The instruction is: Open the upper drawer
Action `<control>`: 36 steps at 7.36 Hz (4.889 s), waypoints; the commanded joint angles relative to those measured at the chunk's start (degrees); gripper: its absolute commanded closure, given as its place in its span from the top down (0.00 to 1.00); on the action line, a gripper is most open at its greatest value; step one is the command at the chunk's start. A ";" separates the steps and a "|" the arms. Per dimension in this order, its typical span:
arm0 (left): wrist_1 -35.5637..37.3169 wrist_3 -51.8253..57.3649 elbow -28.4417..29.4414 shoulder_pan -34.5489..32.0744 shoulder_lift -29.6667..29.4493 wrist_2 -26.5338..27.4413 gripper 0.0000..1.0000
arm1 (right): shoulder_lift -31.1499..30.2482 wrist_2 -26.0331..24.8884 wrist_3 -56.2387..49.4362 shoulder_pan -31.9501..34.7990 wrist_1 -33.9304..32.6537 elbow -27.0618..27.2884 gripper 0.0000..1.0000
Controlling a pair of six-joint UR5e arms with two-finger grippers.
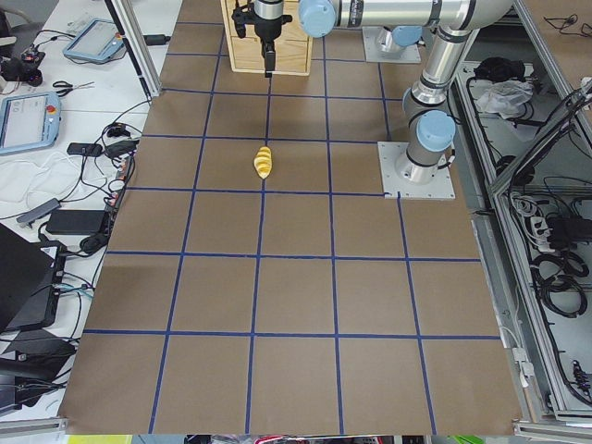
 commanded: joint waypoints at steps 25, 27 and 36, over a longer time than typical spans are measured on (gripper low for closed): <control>25.16 -26.87 2.69 -22.81 -17.44 -5.96 1.00 | 0.00 0.00 0.03 0.00 0.00 0.00 1.00; 24.98 -25.74 2.60 -22.46 -17.35 -5.35 1.00 | 0.00 0.00 -0.05 -0.09 0.00 0.00 1.00; 21.48 -23.53 2.52 -17.46 -16.56 -3.68 1.00 | 0.00 0.00 -0.05 0.00 0.00 0.00 1.00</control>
